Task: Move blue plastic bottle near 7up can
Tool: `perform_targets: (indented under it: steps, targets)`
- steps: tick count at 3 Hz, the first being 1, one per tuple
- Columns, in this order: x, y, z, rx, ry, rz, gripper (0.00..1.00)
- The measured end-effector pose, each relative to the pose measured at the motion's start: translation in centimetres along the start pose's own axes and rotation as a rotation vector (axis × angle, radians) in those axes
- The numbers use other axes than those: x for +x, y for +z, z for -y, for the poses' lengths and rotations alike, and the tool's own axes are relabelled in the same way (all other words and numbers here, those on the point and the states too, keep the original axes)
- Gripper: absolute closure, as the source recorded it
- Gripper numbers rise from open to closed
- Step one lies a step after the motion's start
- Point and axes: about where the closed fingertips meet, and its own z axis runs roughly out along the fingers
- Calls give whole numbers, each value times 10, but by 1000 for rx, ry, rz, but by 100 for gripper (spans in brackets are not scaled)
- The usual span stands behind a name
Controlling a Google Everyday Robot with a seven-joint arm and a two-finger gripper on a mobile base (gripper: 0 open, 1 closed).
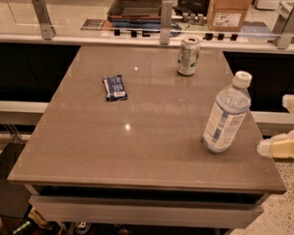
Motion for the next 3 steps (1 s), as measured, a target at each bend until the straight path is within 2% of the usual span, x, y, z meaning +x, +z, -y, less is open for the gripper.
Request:
perform_targets:
  steps: [1, 3]
  targets:
    - [5, 11, -5, -53, -16, 46, 0]
    - [29, 37, -6, -67, -43, 76, 0]
